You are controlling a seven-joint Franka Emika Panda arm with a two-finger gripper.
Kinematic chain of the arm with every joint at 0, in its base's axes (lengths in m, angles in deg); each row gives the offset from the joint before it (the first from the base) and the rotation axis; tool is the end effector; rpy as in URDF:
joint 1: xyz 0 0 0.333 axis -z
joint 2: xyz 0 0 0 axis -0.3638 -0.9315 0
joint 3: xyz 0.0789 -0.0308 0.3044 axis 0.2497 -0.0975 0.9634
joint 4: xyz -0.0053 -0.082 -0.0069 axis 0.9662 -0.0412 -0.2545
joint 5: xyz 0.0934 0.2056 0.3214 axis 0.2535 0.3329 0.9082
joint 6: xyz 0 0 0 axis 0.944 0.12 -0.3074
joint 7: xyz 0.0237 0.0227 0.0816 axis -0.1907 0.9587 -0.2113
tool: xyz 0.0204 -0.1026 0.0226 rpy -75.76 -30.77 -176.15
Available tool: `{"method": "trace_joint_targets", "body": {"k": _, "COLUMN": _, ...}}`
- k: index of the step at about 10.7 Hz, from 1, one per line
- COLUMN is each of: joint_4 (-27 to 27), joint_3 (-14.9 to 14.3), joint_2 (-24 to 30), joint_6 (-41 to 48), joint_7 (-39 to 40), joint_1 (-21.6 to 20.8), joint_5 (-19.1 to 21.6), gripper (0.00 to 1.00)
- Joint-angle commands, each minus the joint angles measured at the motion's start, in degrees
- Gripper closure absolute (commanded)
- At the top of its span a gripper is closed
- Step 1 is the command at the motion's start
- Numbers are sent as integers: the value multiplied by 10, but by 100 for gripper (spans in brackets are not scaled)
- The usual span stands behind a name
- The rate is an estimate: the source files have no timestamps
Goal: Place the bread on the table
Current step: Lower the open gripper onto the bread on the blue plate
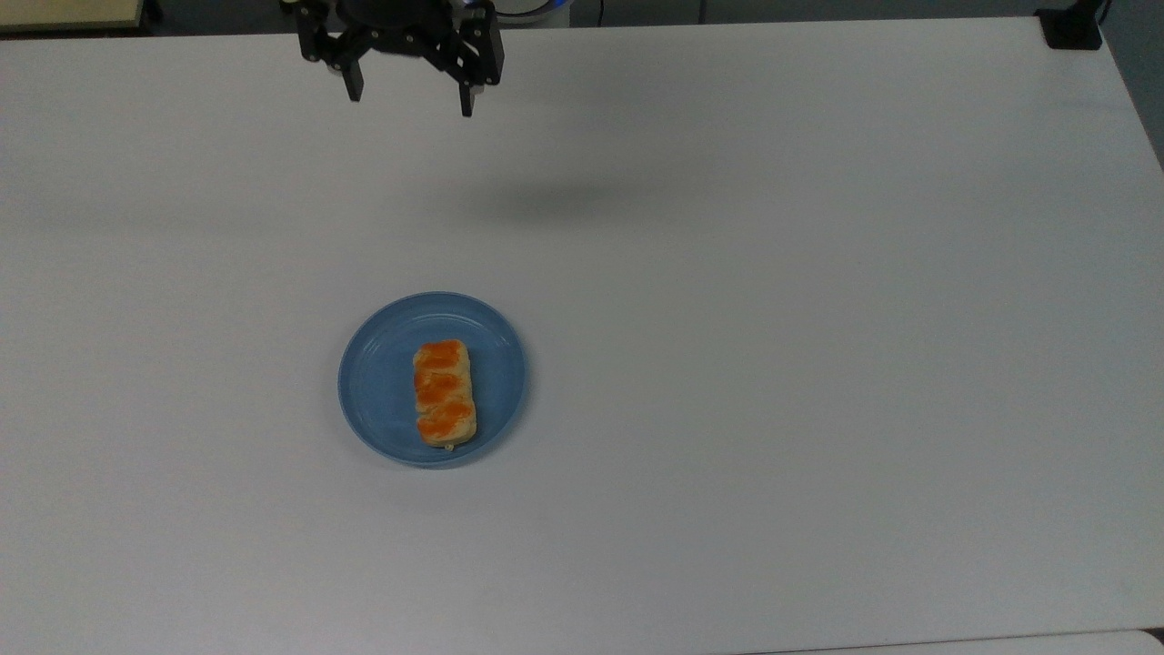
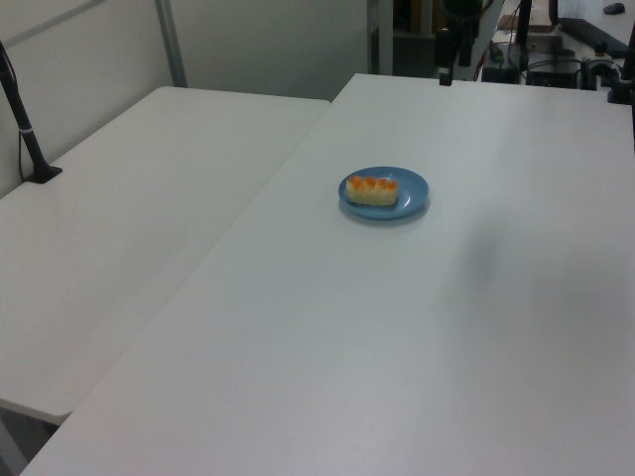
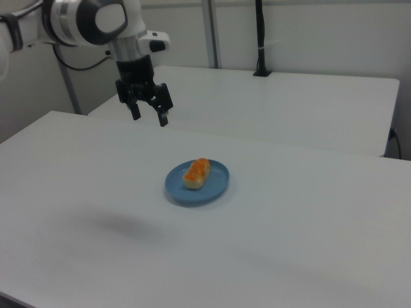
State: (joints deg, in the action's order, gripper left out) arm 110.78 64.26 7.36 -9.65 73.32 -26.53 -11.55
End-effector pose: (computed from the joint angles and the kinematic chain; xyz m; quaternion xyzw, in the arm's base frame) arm 0.6049 -0.0217 0.5859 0.9985 -0.0481 0.0115 0.0242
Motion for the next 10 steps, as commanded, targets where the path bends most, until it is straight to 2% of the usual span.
{"method": "trace_joint_targets", "body": {"k": 1, "joint_4": -5, "joint_3": 0, "joint_2": -58, "joint_6": -87, "joint_7": -2, "joint_1": 2, "joint_5": 1, "gripper": 0}}
{"method": "trace_joint_targets", "body": {"k": 6, "joint_4": -5, "joint_3": 5, "joint_2": -195, "joint_6": -244, "joint_7": 2, "joint_1": 1, "joint_5": -6, "gripper": 0}}
{"method": "trace_joint_targets", "body": {"k": 8, "joint_4": -4, "joint_3": 6, "joint_2": -235, "joint_6": -312, "joint_7": -6, "joint_1": -2, "joint_5": -11, "gripper": 0}}
{"method": "trace_joint_targets", "body": {"k": 10, "joint_4": -5, "joint_3": 7, "joint_2": -262, "joint_6": -344, "joint_7": -2, "joint_1": -3, "joint_5": -11, "gripper": 0}}
